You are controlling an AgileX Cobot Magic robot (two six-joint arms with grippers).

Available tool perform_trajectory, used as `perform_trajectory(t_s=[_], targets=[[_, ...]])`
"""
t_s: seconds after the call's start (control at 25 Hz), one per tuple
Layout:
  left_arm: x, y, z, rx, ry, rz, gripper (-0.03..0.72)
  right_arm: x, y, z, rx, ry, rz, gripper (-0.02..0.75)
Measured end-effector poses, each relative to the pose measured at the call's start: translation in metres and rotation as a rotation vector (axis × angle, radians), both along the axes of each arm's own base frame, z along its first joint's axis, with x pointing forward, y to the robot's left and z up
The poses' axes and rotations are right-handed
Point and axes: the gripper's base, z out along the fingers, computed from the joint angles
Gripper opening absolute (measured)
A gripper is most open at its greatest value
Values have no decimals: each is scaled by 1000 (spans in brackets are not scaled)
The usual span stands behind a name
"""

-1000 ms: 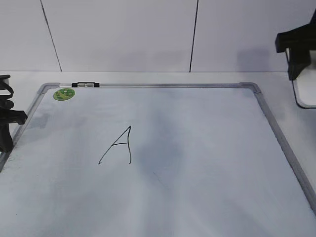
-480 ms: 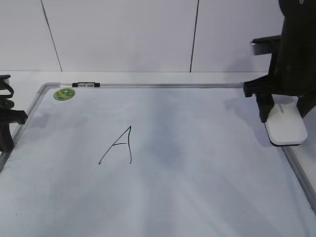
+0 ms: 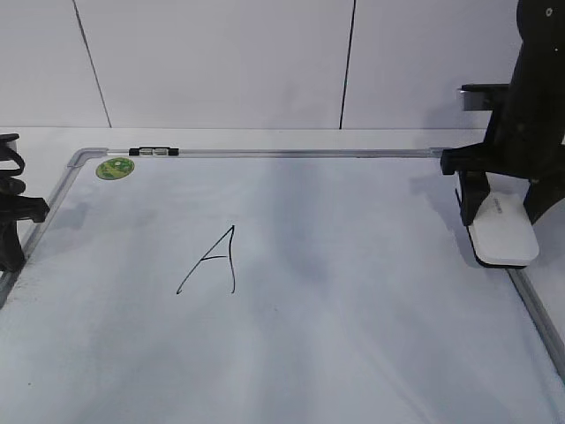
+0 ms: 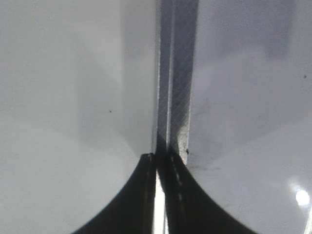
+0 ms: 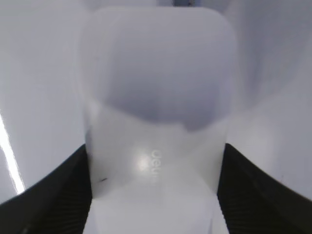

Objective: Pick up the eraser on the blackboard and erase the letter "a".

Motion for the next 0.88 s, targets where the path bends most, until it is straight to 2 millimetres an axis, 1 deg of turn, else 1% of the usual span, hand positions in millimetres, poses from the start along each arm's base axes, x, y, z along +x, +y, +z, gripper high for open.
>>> perform_trajectory(t_s=[0.2,0.6,0.88], targets=[[0,0,0,0,0,0,13,4,1,-14,6,34,7,569],[0,0,0,0,0,0,13,11,3,-33,9,79,10,569],[0,0,0,0,0,0,13,16,3,-32,12,63,13,569]])
